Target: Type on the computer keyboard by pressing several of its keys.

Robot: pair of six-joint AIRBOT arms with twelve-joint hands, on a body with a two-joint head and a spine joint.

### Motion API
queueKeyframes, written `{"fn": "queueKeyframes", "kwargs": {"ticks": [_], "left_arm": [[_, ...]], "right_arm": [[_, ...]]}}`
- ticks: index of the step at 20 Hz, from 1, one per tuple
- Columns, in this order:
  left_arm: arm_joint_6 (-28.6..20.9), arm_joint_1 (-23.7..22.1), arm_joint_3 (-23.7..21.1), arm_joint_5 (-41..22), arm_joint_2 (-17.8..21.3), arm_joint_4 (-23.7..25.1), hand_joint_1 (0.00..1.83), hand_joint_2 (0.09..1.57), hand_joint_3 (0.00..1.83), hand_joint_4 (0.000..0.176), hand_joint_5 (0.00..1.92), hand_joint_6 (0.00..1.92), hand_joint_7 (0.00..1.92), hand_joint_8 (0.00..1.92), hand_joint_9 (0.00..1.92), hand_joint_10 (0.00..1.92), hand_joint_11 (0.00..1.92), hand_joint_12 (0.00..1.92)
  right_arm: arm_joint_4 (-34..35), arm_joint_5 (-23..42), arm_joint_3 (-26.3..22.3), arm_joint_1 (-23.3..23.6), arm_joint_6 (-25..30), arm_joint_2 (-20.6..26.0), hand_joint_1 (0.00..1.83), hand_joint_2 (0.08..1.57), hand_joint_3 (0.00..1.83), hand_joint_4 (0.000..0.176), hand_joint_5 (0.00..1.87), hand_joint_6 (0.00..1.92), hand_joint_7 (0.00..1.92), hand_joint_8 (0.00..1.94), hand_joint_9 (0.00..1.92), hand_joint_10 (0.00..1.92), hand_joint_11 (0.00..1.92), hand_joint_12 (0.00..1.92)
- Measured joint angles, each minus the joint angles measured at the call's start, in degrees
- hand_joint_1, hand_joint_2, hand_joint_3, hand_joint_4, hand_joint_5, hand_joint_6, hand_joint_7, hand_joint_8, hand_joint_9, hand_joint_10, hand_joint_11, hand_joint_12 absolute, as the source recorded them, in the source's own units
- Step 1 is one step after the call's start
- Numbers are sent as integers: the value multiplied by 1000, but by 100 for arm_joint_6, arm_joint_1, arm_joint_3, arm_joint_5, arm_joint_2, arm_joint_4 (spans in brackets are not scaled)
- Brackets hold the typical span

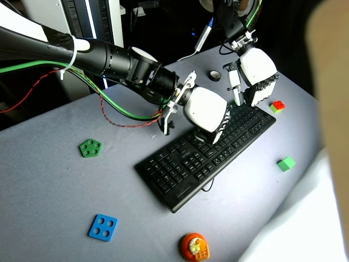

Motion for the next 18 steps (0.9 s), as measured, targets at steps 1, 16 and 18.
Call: {"fn": "queueKeyframes", "kwargs": {"ticks": [1,16,18], "left_arm": [[7,0,0,0,0,-20,113,1223,38,74,128,10,143,3,170,21,0,564],[-146,721,-146,-442,-376,-216,48,1220,0,73,107,1,180,6,195,5,0,603],[-160,763,-144,-481,-376,-229,29,1232,3,78,106,0,205,8,211,7,0,642]], "right_arm": [[-92,107,57,-4,72,9,79,1106,71,0,316,116,334,8,220,111,0,815],[-127,179,-61,-129,398,-105,100,1117,0,0,382,16,350,19,272,17,0,839],[22,203,-103,-179,378,-105,87,1123,1,0,419,26,401,22,304,25,0,891]]}}
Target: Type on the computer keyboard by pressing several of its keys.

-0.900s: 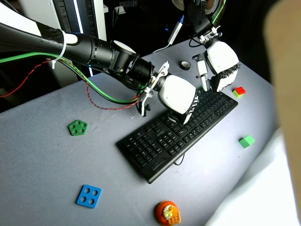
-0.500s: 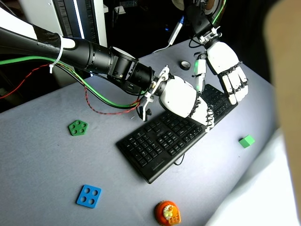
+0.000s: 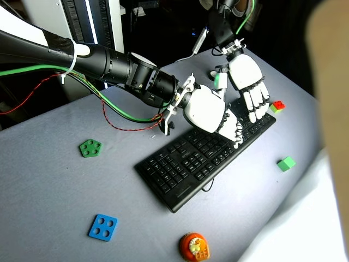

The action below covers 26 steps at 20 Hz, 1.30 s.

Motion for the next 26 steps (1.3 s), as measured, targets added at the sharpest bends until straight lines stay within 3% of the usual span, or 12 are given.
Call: {"fn": "queueKeyframes", "kwargs": {"ticks": [3,7,8,9,12,15,17,20,22,24,25,26], "left_arm": [[-68,46,57,-96,-133,0,59,1230,0,64,208,18,280,8,277,12,0,773],[-92,26,109,-142,-273,7,42,1242,3,54,270,12,294,2,291,4,0,760],[-92,26,109,-153,-295,2,22,1252,4,39,307,16,329,9,327,13,0,796],[-94,26,120,-162,-306,2,22,1252,4,39,307,16,329,9,327,13,0,796],[-98,-13,133,-203,-319,13,24,1269,4,1,425,24,403,9,365,10,0,884],[-109,-13,151,-273,-319,96,41,1275,1,0,731,33,511,4,409,6,0,904],[-118,-15,151,-352,-317,140,27,1286,2,0,806,24,542,5,406,1,0,848],[-125,-13,151,-367,-317,144,37,1301,2,0,659,1,713,18,538,24,0,896],[-120,-13,151,-361,-317,144,31,1324,3,0,440,0,697,1,681,39,117,1120],[-120,-13,151,-354,-317,127,14,1342,3,21,367,0,564,0,658,6,252,1119],[-120,-13,149,-337,-317,105,52,1339,1,0,518,31,542,0,581,0,150,1129],[-120,-11,138,-323,-317,87,88,1330,0,0,709,46,553,2,532,0,58,1133]], "right_arm": [[20,57,-33,-13,-92,26,51,1135,5,0,487,31,477,14,362,28,0,955],[31,68,-42,-37,-94,44,36,1148,6,0,553,41,535,16,413,37,0,1028],[26,66,-42,-37,-92,44,31,1156,6,0,572,36,557,11,448,40,0,1110],[24,66,-42,-37,-92,44,31,1156,6,0,572,36,557,11,448,40,0,1110],[-2,42,-61,-37,-105,50,10,1177,7,0,668,50,652,18,528,51,0,1241],[-52,7,-76,-37,-114,52,0,1173,2,0,923,100,768,20,563,48,0,1293],[-72,-31,-105,-37,-114,59,0,1182,2,0,1067,73,869,16,569,36,0,1308],[-142,-85,-109,-37,-133,61,7,1192,4,0,829,1,1020,47,955,199,0,1393],[-190,-103,-111,-35,-129,72,0,1191,3,0,686,2,1002,29,1074,256,115,1510],[-192,-114,-122,-35,-125,74,0,1202,1,0,690,9,843,1,794,443,277,1581],[-177,-96,-127,-37,-122,83,1,1208,2,0,773,41,757,0,589,411,230,1622],[-107,-83,-133,-39,-105,85,0,1205,1,0,919,96,733,0,486,364,97,1629]]}}
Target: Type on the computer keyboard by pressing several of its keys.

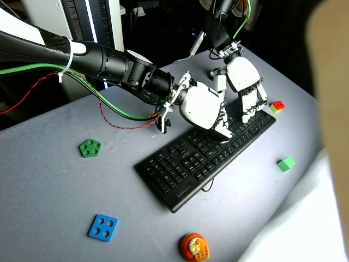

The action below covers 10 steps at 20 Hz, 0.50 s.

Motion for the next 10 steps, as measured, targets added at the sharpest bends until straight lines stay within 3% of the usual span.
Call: {"fn": "queueKeyframes", "kwargs": {"ticks": [1,3,5,6,7,8,9,10], "left_arm": [[-9,2,2,-9,0,2,117,1327,0,0,870,31,571,3,468,0,2,1010],[-9,-2,20,-61,0,4,124,1321,0,0,904,29,609,11,465,1,0,952],[-11,-2,20,-101,0,28,133,1309,0,0,903,4,848,19,628,27,0,969],[-9,-2,20,-109,0,28,141,1304,0,0,861,0,897,16,692,34,0,1073],[-9,-4,20,-109,0,31,124,1316,1,0,691,0,779,2,698,23,44,1186],[-9,-2,13,-96,0,22,108,1331,3,2,543,1,610,0,681,8,205,1169],[-7,-2,11,-63,0,20,129,1334,2,0,630,22,557,0,632,1,170,1194],[-7,-2,11,-55,0,9,129,1334,2,0,630,22,557,0,632,1,170,1194]], "right_arm": [[-7,9,-7,-37,13,0,0,1190,0,0,1061,93,819,10,505,292,4,1554],[-2,15,-7,-37,31,0,0,1189,0,0,1071,82,863,19,537,283,0,1496],[-42,-11,-7,-37,35,0,6,1196,2,0,859,9,969,44,818,407,18,1542],[-83,-15,-4,-33,26,0,6,1200,1,0,777,1,985,32,867,501,111,1579],[-92,-24,-4,-33,22,0,14,1202,1,0,735,0,958,13,814,695,269,1678],[-85,-31,-4,-33,24,0,10,1210,2,0,783,19,828,0,545,820,326,1716],[-48,-26,-7,-33,24,0,1,1213,2,0,816,30,776,0,452,718,197,1687],[-37,-26,-7,-33,24,0,1,1213,2,0,816,30,776,0,452,718,197,1687]]}}
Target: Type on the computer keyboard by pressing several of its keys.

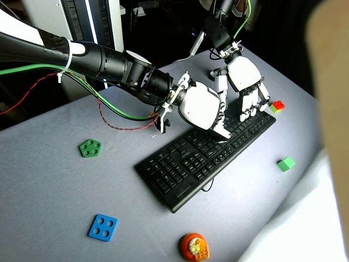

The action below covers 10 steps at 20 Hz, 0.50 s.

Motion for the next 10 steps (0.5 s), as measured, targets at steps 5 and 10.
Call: {"fn": "queueKeyframes", "kwargs": {"ticks": [5,10], "left_arm": [[2,-20,2,46,0,-26,155,1332,1,17,398,0,495,0,595,3,183,1134],[17,-98,28,144,0,-118,156,1332,1,46,265,6,407,2,567,0,239,1145]], "right_arm": [[17,4,-11,-4,-2,0,7,1202,0,0,655,0,770,2,653,609,297,1578],[-15,-2,-11,-4,-9,0,0,1209,1,0,565,18,713,0,589,621,318,1584]]}}
